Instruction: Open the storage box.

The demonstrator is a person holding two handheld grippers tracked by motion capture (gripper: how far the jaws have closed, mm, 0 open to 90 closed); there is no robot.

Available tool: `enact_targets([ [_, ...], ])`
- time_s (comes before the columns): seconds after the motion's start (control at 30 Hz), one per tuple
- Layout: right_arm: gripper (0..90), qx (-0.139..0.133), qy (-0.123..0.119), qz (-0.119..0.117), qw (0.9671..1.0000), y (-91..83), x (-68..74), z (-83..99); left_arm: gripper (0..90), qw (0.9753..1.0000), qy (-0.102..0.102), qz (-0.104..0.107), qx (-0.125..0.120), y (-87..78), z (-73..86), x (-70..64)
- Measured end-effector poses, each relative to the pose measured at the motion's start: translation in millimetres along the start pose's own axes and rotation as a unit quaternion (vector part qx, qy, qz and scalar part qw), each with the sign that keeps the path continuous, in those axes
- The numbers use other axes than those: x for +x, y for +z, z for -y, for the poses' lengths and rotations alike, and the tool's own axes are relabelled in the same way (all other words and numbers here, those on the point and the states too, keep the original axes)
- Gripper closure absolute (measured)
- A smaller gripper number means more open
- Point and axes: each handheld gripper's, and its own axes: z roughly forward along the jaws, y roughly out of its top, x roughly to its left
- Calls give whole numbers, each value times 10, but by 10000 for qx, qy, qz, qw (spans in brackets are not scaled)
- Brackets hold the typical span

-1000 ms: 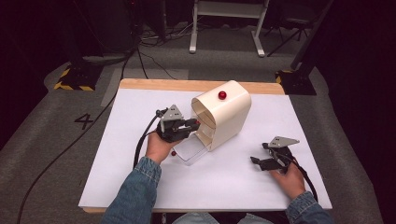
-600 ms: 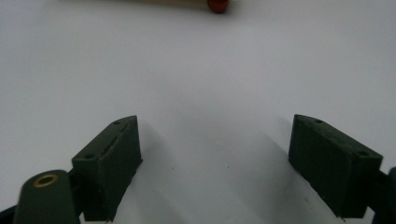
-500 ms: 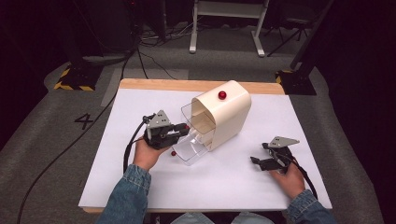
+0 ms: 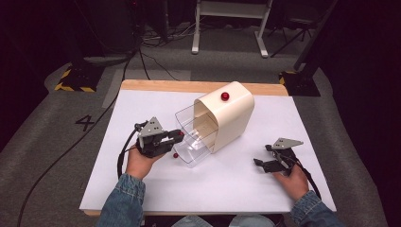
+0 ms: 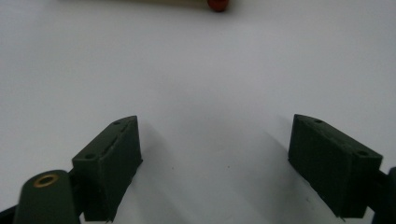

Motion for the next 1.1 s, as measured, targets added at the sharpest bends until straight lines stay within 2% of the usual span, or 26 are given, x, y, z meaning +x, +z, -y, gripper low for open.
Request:
enact_targets([
  [0.3,172,-1,-1,1,10000,-1,1,0,729,9999,-17,67,121,3,70,16],
  [0.37,172,-1,-2,0,10000,-1,1,0,719,9998,-101,116,128,4,86,23],
  [0.5,172,-1,-3,0,10000,-1,1,0,595,9996,-168,141,160,-22,117,52],
  [0.67,172,-2,-2,0,10000,0,0,0,572,9995,-187,158,184,-51,149,56],
  [0.9,172,-2,-3,0,10000,-1,0,0,529,9997,-139,-8,213,-158,186,48],
  [1.1,172,-1,-1,-1,10000,0,0,0,455,9992,-143,-246,280,-384,216,-6],
])
